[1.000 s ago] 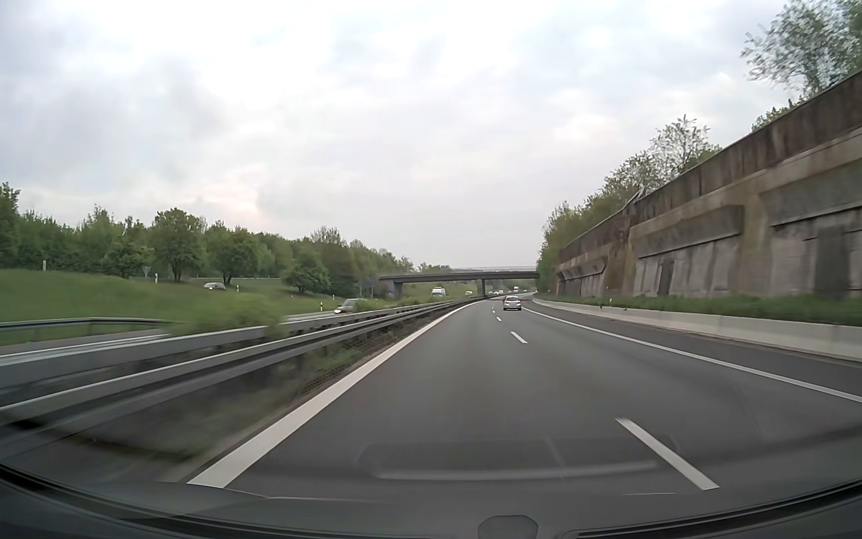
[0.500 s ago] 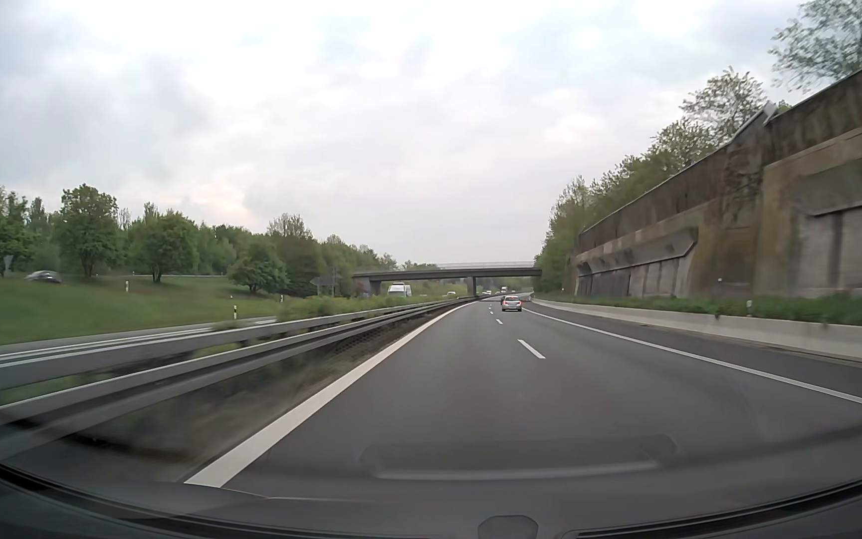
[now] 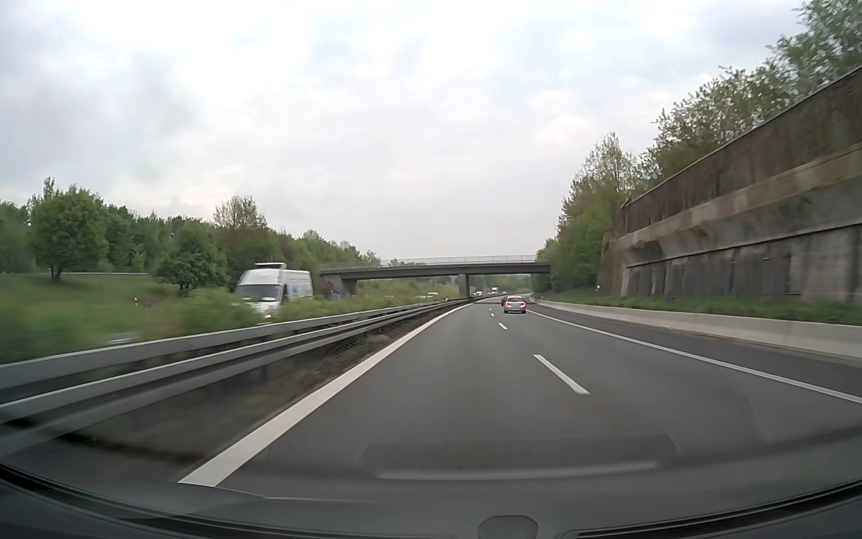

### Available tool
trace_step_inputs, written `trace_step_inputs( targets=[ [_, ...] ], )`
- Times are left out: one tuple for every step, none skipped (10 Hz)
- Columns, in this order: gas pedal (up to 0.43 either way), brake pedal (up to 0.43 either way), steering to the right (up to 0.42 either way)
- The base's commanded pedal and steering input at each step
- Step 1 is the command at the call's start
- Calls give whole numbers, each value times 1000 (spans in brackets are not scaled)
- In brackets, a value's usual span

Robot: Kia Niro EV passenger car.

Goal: Follow the waypoints while adhering to traffic rules and regulations

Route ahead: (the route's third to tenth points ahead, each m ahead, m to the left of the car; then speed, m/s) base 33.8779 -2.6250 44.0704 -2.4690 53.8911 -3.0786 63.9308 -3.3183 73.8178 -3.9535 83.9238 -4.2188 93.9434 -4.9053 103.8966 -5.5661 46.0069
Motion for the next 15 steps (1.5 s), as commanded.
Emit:
trace_step_inputs(
  targets=[
    [480, 0, 8],
    [480, 0, 8],
    [480, 0, 8],
    [480, 0, 7],
    [480, 0, 8],
    [480, 0, 7],
    [480, 0, 7],
    [480, 0, 7],
    [480, 0, 7],
    [480, 0, 8],
    [480, 0, 8],
    [480, 0, 8],
    [480, 0, 8],
    [480, 0, 8],
    [480, 0, 8]
  ],
)
